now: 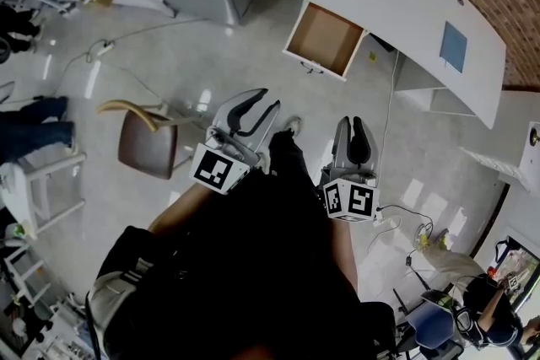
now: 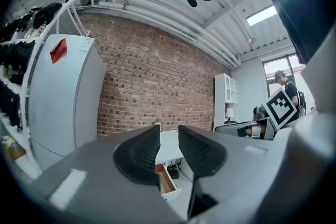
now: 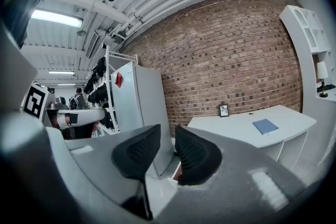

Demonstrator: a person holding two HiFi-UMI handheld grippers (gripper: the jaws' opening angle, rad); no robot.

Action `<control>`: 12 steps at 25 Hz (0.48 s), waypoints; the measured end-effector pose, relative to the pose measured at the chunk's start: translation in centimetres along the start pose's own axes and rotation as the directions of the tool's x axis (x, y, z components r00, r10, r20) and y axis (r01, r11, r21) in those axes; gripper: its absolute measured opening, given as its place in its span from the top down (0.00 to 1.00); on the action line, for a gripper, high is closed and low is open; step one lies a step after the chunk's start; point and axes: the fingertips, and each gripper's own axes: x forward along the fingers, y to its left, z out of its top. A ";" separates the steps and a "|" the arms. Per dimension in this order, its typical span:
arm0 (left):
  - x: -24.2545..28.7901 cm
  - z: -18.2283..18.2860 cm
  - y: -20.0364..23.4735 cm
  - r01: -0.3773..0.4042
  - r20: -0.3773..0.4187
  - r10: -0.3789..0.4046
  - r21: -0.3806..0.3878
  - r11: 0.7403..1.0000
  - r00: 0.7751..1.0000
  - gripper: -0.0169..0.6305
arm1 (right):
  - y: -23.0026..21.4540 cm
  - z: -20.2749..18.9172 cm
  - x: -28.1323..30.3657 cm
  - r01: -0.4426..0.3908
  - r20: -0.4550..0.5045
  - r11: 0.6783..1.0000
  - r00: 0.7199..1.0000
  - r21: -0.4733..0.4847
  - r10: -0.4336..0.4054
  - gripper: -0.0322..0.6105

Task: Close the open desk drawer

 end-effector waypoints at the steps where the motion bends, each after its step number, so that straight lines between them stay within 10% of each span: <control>1: 1.1 0.1 0.3 0.002 -0.004 -0.002 0.004 1.000 1.000 0.80 | -0.6 0.1 0.8 -0.003 -0.005 1.000 1.000 -0.003 0.003 0.81; 12: 9.4 -1.7 2.4 0.041 -0.095 -0.031 0.100 0.994 0.995 0.79 | -5.4 -0.5 7.6 -0.097 -0.094 0.992 0.991 -0.075 0.090 0.80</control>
